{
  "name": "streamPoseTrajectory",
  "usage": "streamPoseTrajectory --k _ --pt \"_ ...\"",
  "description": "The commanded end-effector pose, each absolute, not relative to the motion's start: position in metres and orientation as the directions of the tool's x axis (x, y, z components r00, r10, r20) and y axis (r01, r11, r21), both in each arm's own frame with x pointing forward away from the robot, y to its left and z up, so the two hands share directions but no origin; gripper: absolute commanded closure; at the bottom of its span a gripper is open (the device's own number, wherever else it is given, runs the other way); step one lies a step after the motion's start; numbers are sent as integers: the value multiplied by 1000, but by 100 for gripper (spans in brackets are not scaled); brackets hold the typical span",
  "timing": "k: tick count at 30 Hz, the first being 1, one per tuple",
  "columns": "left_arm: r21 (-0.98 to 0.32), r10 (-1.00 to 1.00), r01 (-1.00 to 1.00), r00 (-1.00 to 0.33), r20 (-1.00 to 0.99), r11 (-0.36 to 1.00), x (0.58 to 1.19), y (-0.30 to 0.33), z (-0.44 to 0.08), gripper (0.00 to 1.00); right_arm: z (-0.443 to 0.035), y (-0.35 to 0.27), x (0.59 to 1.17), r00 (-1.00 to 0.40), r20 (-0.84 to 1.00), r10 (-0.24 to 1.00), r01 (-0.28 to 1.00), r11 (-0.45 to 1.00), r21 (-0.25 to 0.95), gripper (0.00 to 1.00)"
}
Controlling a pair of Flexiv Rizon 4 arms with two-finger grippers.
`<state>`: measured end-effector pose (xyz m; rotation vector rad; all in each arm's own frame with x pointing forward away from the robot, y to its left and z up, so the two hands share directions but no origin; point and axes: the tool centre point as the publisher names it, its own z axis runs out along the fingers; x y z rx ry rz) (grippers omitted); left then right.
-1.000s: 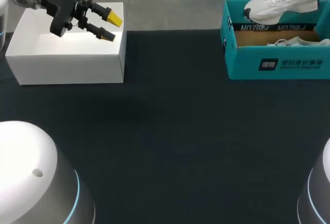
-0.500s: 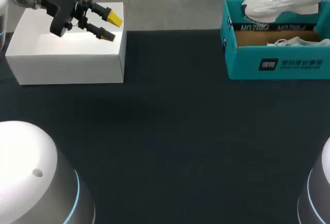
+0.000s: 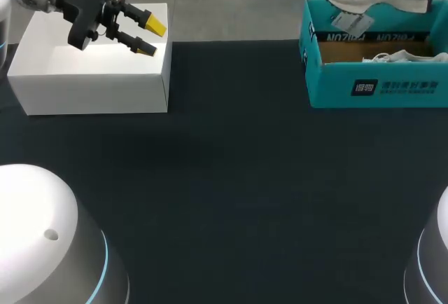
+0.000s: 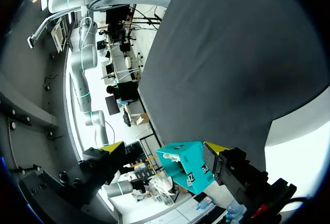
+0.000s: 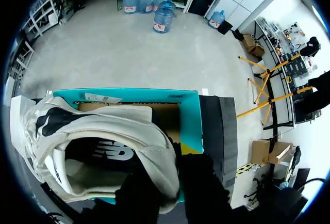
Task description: Take the shoe out of the shoebox, open the shoe tongue, remove and reinsert the insole, then place the shoe into the shoebox
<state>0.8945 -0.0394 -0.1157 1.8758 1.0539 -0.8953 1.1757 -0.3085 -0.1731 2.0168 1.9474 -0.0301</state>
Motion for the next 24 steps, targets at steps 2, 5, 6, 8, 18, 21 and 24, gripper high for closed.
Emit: streamPoseTrajectory --k 2,5,6,8,18,21,24 --pt "289 339 893 406 -848 -346 895 -39 -115 0 -178 -310 1174 75 -226 971 972 -21 234 100" --pt "289 339 893 406 -848 -346 895 -39 -115 0 -188 -312 1171 68 -232 970 975 -16 221 100" --pt "289 339 893 406 -848 -346 895 -39 -115 0 -191 -313 1170 70 -236 969 976 -18 217 100" --pt "289 339 893 406 -848 -346 895 -39 -115 0 -197 -313 1168 70 -234 970 977 -20 211 100" --pt "289 339 893 406 -848 -346 895 -39 -115 0 -229 -319 1171 76 -300 951 985 -25 170 100" --pt "289 339 893 406 -848 -346 895 -39 -115 0 -238 -320 1176 79 -318 945 986 -28 163 100" --pt "289 339 893 406 -848 -346 895 -39 -115 0 -244 -322 1180 93 -322 942 985 -39 169 100"
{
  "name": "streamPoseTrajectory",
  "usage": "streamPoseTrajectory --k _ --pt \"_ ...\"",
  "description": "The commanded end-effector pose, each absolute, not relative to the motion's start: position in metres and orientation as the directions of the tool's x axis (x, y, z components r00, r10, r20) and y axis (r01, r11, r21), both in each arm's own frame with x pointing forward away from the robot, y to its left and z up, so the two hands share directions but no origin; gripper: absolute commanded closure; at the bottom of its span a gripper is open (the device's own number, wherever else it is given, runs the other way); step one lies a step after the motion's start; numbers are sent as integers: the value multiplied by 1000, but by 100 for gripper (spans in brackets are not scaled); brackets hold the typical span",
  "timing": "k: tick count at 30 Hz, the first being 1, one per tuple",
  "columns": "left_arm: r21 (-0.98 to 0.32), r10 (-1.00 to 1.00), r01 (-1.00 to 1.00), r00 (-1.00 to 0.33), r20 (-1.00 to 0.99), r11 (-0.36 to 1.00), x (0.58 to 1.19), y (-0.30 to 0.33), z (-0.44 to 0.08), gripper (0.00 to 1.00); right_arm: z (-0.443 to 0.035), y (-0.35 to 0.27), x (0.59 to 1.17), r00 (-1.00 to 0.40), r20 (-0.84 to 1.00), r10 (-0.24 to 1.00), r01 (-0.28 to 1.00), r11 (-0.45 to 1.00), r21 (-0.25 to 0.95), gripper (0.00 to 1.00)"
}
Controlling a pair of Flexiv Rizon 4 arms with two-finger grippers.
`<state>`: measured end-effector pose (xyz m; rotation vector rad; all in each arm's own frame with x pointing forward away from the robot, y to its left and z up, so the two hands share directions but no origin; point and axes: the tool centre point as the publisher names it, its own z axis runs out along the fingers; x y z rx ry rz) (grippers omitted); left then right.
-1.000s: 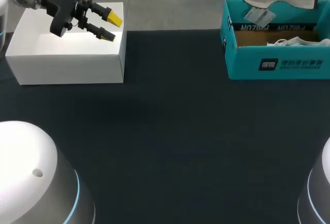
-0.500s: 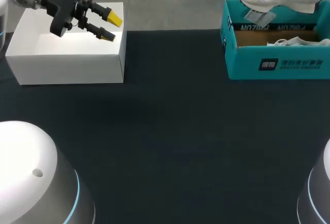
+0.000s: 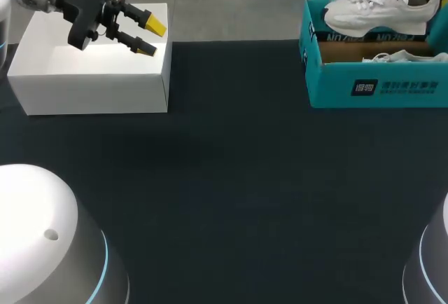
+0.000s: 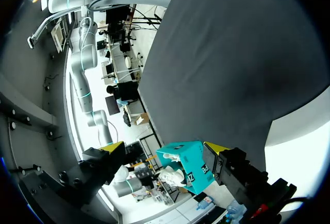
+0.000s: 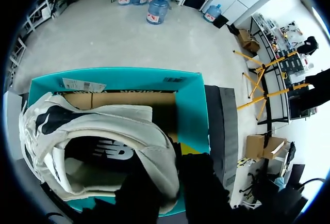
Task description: Take the shoe out of the shoebox, open the shoe tongue, remove and reinsert the insole, then place the shoe into the shoebox
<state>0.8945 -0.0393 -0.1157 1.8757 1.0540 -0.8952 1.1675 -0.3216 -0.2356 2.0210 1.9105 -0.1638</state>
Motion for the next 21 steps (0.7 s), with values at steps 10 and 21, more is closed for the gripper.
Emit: streamPoseTrajectory --k 10,21 --pt "289 339 893 406 -848 -346 895 -39 -115 0 -268 -327 1190 121 -329 936 985 -73 153 100" --pt "289 339 893 406 -848 -346 895 -39 -115 0 -301 -333 1193 142 -357 923 988 -110 109 100"
